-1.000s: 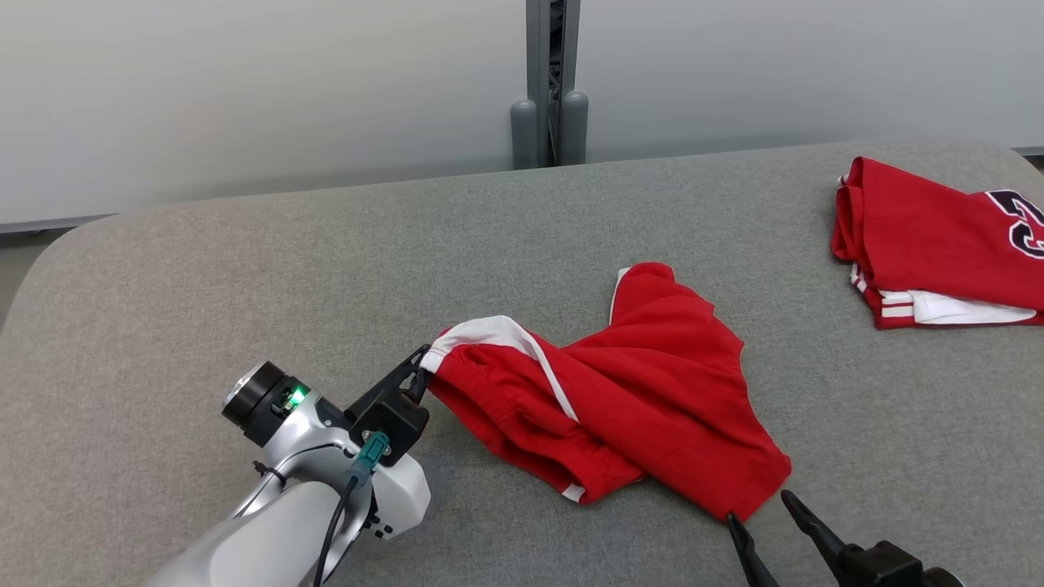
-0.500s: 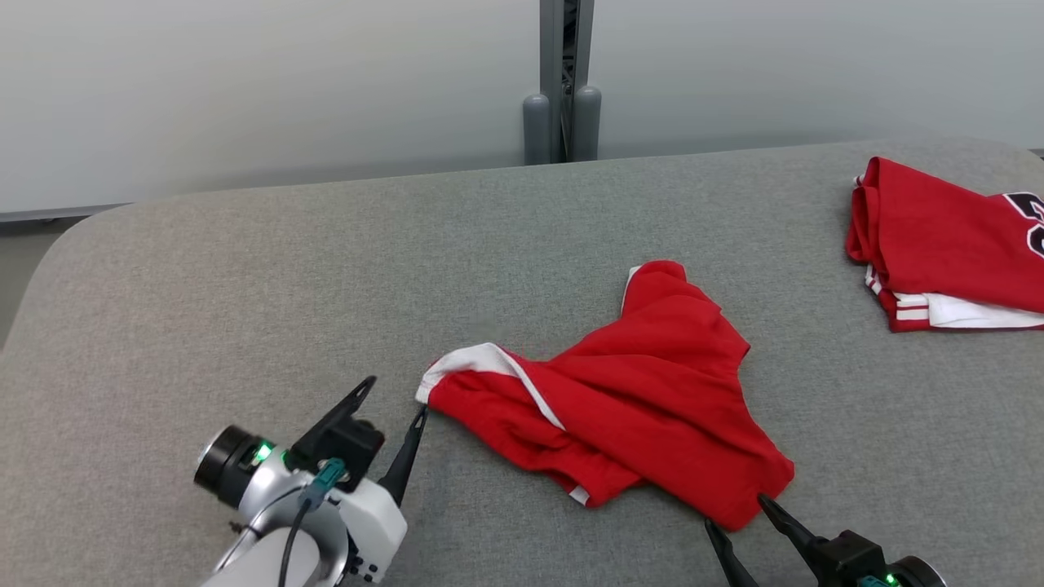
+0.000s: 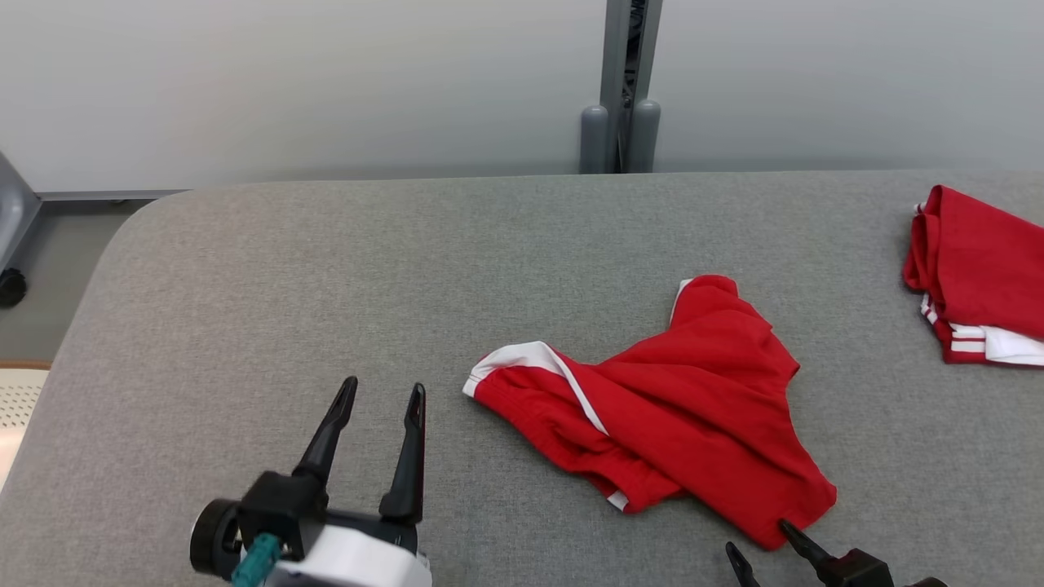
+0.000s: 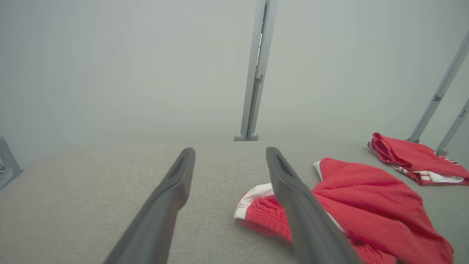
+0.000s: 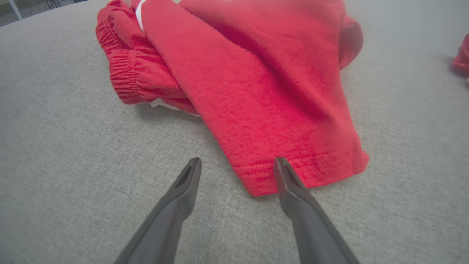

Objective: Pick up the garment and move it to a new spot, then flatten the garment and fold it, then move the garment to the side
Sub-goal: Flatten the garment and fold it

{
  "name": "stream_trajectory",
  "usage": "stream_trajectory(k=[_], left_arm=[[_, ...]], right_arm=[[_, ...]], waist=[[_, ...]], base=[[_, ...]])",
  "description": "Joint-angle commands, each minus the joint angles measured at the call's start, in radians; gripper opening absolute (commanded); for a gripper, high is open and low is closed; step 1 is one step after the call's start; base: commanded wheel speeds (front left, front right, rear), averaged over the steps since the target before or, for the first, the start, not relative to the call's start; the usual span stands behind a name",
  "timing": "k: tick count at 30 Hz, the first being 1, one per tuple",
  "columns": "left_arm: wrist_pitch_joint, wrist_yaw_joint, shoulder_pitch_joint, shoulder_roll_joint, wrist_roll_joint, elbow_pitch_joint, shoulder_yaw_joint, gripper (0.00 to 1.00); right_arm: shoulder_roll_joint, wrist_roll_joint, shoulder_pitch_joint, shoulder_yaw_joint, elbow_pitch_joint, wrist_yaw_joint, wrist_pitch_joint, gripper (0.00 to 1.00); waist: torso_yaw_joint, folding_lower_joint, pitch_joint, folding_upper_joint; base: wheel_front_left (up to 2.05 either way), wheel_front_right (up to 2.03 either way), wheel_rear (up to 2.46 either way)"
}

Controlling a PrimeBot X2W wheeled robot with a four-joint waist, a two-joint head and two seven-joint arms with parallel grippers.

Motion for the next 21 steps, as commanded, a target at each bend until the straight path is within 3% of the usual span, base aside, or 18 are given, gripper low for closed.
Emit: stream_trajectory(k=[1, 2, 6, 17, 18, 19, 20, 21], left_arm=[[-0.003, -0.001, 0.023, -0.004, 0.025, -0.017, 0.013, 1.00], [-0.004, 0.004, 0.065, -0.016, 0.090, -0.053, 0.042, 1.00], [-0.004, -0.014, 0.132, -0.048, 0.168, -0.070, 0.074, 1.00], [-0.004, -0.109, 0.172, -0.111, 0.266, -0.038, 0.113, 1.00], [-0.004, -0.115, 0.173, -0.117, 0.269, -0.035, 0.116, 1.00], [-0.004, -0.122, 0.174, -0.122, 0.274, -0.033, 0.119, 1.00], [-0.004, -0.130, 0.175, -0.127, 0.279, -0.031, 0.123, 1.00], [-0.004, -0.135, 0.174, -0.131, 0.285, -0.029, 0.126, 1.00]], right_arm=[[-0.006, -0.009, 0.009, -0.007, 0.005, 0.000, 0.000, 1.00], [-0.004, -0.022, 0.006, -0.012, 0.020, 0.000, 0.000, 1.00], [0.001, -0.039, 0.004, -0.026, 0.035, 0.000, 0.000, 1.00], [0.011, -0.123, -0.031, -0.082, 0.133, 0.000, 0.000, 1.00], [0.012, -0.132, -0.037, -0.083, 0.147, 0.000, 0.000, 0.92], [0.014, -0.136, -0.044, -0.083, 0.160, 0.000, 0.000, 0.54], [0.015, -0.138, -0.051, -0.084, 0.169, 0.000, 0.000, 0.46], [0.015, -0.142, -0.060, -0.084, 0.173, 0.000, 0.000, 0.28]], waist=[[0.009, 0.0000, -0.004, -0.0001], [0.016, 0.0000, -0.007, -0.0001], [0.032, 0.0000, -0.014, -0.0001], [0.054, 0.0000, -0.028, -0.0001], [0.054, 0.0000, -0.028, -0.0001], [0.055, 0.0000, -0.028, -0.0001], [0.055, 0.0000, -0.027, -0.0001], [0.055, 0.0000, -0.026, -0.0001]], base=[[0.00, 0.00, 0.00], [0.00, 0.00, 0.00], [0.00, 0.00, 0.00], [0.00, 0.00, 0.00], [0.00, 0.00, 0.00], [0.00, 0.00, 0.00], [0.00, 0.00, 0.00], [0.00, 0.00, 0.00]])
